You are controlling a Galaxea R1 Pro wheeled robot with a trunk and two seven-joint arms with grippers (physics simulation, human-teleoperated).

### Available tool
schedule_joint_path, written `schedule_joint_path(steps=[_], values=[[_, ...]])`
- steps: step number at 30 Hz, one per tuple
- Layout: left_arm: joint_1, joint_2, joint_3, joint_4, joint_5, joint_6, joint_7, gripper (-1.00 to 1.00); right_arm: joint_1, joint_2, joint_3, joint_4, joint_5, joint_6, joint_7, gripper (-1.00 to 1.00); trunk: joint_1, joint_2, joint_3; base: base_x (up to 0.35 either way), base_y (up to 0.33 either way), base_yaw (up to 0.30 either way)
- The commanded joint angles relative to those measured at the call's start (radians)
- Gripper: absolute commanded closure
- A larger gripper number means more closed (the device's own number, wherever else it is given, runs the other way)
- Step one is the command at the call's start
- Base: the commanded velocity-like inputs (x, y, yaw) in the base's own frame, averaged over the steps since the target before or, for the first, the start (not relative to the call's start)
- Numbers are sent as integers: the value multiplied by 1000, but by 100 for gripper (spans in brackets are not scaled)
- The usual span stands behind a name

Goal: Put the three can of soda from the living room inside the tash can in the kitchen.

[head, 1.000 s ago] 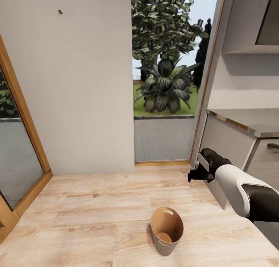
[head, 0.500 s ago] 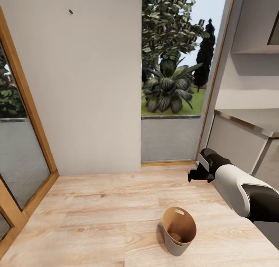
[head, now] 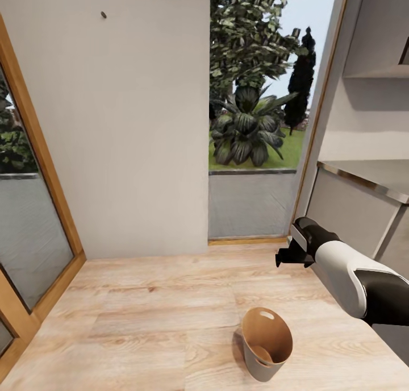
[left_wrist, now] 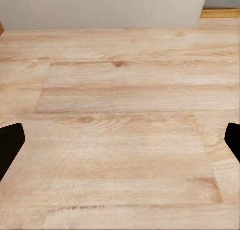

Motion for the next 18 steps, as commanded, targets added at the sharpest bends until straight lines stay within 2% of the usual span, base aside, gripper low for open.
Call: schedule_joint_path(steps=[1, 7, 18], values=[[0, 0, 0, 0, 0, 0, 0, -100, 0, 0, 0, 0, 0, 0, 0, -100, 0, 0, 0, 78, 2, 0], [0, -4, 1, -6, -1, 1, 1, -100, 0, -1, 0, 0, 1, 0, 1, -100, 0, 0, 0, 28, 1, 0], [0, -5, 0, 0, -6, 3, 1, -100, 0, -1, 0, 0, 1, 0, 0, -100, 42, -77, -34, 2, 0, 0]])
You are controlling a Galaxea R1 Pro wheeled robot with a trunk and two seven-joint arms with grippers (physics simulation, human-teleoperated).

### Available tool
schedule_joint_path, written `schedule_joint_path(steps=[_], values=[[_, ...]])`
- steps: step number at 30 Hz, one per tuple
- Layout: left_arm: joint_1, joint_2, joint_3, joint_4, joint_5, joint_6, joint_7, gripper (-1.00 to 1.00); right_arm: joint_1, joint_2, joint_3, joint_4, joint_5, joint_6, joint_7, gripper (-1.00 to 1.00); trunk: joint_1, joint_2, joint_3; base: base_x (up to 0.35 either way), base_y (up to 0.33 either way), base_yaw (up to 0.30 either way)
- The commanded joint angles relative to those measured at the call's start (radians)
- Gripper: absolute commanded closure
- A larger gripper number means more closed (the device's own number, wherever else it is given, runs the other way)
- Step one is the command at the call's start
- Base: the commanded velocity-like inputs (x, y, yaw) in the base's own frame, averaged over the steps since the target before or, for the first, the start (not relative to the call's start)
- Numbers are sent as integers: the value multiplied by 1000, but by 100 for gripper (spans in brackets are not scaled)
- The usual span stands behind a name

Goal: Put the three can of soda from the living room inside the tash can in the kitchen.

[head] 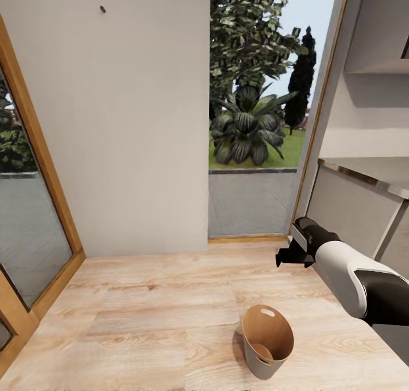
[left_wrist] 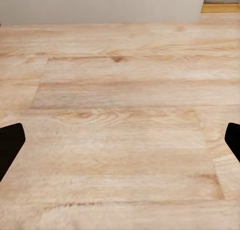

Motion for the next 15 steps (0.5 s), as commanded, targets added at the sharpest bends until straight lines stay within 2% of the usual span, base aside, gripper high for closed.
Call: schedule_joint_path(steps=[1, 15], values=[[0, 0, 0, 0, 0, 0, 0, -100, 0, 0, 0, 0, 0, 0, -1, -100, 4, -7, -3, 0, 0, 0], [0, 2, -1, 0, 3, 1, -1, -100, 0, -4, -3, 2, -2, 0, 0, -100, 58, -105, -47, 0, 0, 0]])
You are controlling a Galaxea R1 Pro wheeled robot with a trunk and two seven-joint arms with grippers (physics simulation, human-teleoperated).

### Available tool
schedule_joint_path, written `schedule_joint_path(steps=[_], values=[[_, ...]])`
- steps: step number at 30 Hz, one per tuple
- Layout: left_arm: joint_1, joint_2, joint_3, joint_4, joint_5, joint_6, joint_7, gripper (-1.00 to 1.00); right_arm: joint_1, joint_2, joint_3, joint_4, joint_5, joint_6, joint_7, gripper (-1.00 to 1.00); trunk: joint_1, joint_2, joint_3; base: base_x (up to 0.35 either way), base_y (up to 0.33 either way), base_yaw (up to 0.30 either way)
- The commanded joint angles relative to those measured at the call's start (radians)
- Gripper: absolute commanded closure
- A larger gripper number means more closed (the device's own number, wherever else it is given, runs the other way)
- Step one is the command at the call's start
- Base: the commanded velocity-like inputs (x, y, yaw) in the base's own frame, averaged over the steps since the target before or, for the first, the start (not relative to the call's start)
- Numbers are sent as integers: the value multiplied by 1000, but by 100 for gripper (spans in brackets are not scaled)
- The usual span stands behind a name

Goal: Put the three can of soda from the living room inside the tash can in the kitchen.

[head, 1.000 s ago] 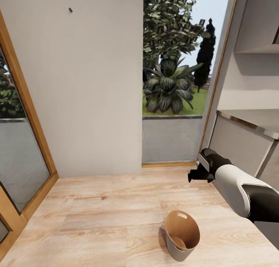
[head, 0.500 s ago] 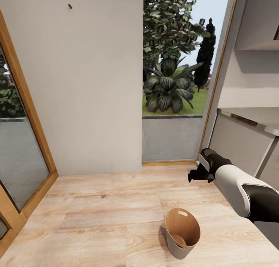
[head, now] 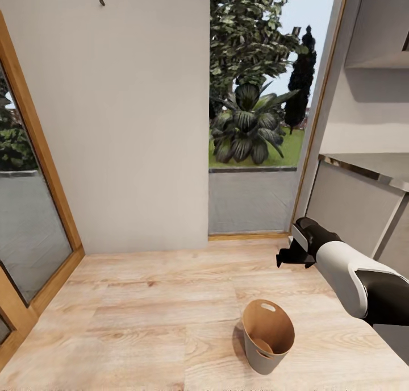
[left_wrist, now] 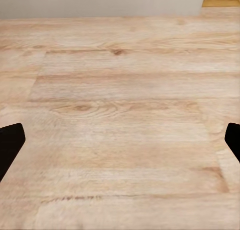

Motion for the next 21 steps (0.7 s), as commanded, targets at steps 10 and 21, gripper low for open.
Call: schedule_joint_path(steps=[10, 21], values=[[0, 0, -1, 0, 2, 0, 0, -100, 0, -3, -2, 1, -1, 0, 1, -100, 38, -70, -31, 0, 0, 0], [0, 1, -4, -2, 2, 0, 0, -100, 0, -4, -4, 3, -1, 0, 1, -100, 81, -147, -66, 0, 0, 0]])
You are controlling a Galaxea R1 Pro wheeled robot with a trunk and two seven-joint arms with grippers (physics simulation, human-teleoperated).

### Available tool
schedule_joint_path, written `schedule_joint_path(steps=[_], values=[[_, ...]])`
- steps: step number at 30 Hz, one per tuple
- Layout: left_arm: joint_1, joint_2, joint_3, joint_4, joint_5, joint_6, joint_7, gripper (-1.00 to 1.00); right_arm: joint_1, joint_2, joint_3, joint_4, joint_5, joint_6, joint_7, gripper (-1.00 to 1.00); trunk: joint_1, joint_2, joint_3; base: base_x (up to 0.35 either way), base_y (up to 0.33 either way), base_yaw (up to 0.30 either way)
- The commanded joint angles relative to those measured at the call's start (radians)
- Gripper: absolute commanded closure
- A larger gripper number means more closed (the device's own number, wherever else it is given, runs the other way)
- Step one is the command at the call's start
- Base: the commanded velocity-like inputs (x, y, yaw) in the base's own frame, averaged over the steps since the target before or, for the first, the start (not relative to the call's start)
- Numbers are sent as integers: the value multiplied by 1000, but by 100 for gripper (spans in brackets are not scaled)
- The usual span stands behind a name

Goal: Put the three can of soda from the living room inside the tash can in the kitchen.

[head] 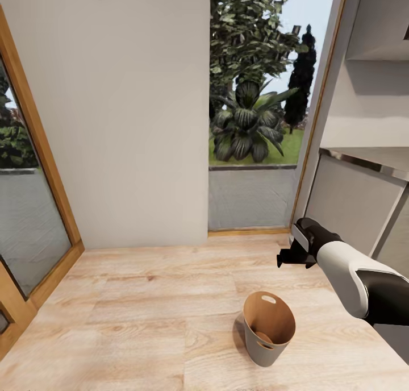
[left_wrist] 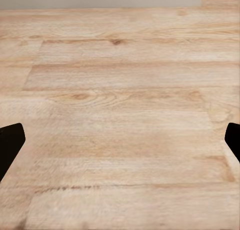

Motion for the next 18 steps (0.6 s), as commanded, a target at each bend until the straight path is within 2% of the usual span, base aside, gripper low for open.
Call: schedule_joint_path(steps=[1, 18], values=[[0, 0, 0, 0, 0, 0, 0, -100, 0, 0, 0, 0, 0, 0, 0, -100, 4, -7, -3, 0, 0, 0], [0, 0, 0, -1, 0, 0, 0, -100, 0, -2, 0, 1, 0, -1, 0, -100, 69, -126, -56, 0, 0, 0]])
